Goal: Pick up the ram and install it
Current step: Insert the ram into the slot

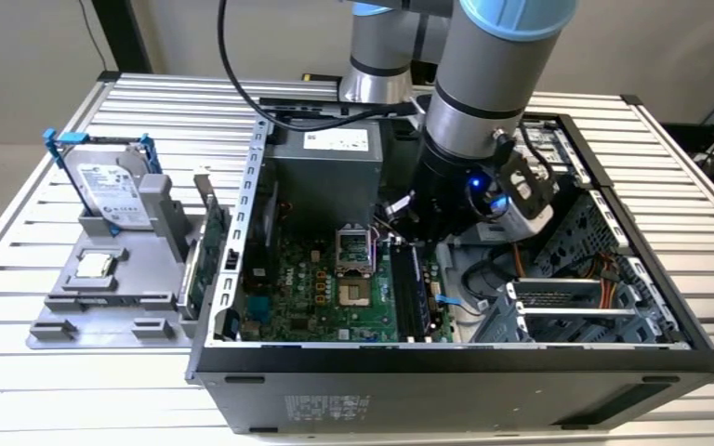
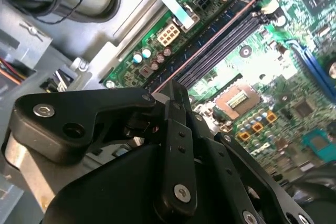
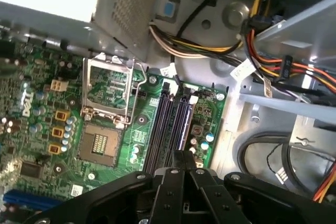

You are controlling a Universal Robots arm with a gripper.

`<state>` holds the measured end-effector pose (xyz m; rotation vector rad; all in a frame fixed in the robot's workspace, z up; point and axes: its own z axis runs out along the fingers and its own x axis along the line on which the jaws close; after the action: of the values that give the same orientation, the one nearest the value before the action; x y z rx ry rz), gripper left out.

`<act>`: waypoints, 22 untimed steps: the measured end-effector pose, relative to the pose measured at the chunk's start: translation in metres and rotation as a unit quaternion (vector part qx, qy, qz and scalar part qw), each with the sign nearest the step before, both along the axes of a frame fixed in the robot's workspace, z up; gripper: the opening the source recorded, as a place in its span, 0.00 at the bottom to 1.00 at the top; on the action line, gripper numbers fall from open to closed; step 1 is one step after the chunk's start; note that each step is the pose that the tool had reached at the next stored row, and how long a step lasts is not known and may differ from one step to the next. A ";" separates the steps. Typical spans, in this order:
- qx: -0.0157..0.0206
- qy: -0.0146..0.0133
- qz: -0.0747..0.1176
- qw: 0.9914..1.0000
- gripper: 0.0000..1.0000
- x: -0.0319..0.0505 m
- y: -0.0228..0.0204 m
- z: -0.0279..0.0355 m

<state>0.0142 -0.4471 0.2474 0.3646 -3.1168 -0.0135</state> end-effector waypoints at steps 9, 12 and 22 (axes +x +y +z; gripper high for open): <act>-0.001 0.000 0.048 0.999 0.00 0.0000 0.0000 0.0000; -0.001 0.000 0.054 0.999 0.00 0.0000 0.0000 0.0001; -0.002 0.000 0.069 0.998 0.00 0.0000 0.0000 0.0001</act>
<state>0.0142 -0.4471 0.2474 0.5791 -3.0834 -0.0083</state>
